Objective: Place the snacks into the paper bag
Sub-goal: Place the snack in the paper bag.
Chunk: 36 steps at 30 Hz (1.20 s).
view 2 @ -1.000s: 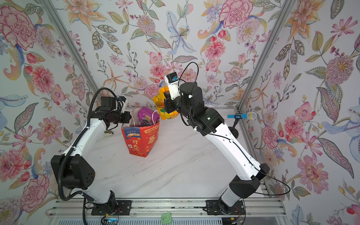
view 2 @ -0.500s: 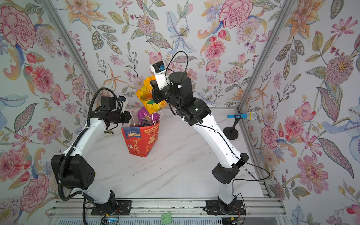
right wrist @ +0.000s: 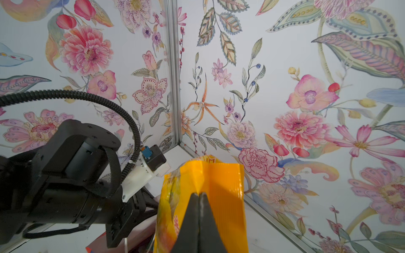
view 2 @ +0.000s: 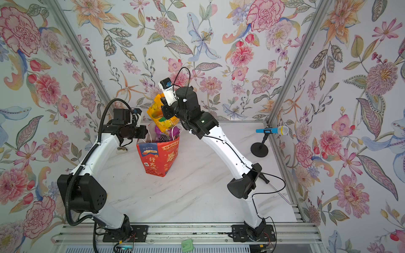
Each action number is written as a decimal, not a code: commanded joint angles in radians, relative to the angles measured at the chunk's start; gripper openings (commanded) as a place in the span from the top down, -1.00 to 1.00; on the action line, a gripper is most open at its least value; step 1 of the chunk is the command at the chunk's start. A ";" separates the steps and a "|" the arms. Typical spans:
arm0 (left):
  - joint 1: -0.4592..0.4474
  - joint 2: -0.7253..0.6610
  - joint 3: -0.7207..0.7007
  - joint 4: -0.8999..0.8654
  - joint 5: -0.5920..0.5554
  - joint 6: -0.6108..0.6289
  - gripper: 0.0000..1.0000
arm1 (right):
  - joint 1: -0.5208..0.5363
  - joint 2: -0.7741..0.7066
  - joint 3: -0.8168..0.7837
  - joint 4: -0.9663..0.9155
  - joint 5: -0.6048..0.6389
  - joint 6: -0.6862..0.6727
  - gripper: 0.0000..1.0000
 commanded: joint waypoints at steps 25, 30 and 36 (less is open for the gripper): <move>0.015 -0.022 -0.002 -0.016 -0.018 0.011 0.73 | 0.088 -0.022 -0.011 0.092 -0.030 -0.032 1.00; 0.018 -0.022 -0.005 -0.016 -0.016 0.013 0.73 | 0.098 -0.035 -0.011 0.074 -0.024 -0.036 1.00; 0.017 -0.028 -0.005 -0.014 -0.015 0.011 0.73 | 0.090 -0.033 -0.044 0.071 -0.008 -0.032 1.00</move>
